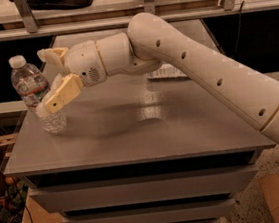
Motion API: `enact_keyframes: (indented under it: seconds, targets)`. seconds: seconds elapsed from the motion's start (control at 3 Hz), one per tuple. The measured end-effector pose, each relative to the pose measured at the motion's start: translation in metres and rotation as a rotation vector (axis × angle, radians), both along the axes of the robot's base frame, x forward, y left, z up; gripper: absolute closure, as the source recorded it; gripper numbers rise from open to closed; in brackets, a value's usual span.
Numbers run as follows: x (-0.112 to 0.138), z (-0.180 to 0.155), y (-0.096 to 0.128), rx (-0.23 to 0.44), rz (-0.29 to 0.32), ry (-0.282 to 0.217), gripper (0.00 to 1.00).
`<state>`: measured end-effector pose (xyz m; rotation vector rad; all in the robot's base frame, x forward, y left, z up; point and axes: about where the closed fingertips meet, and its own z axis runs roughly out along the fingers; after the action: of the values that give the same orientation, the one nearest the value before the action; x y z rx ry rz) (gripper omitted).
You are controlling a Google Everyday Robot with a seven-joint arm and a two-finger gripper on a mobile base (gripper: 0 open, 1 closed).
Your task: Place water bottle upright
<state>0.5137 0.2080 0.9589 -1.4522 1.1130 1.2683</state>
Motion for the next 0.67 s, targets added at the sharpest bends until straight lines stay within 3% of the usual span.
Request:
enact_keyframes:
  seconds: [0.67]
  targets:
    - [0.012, 0.000, -0.025, -0.041, 0.029, -0.047, 0.00]
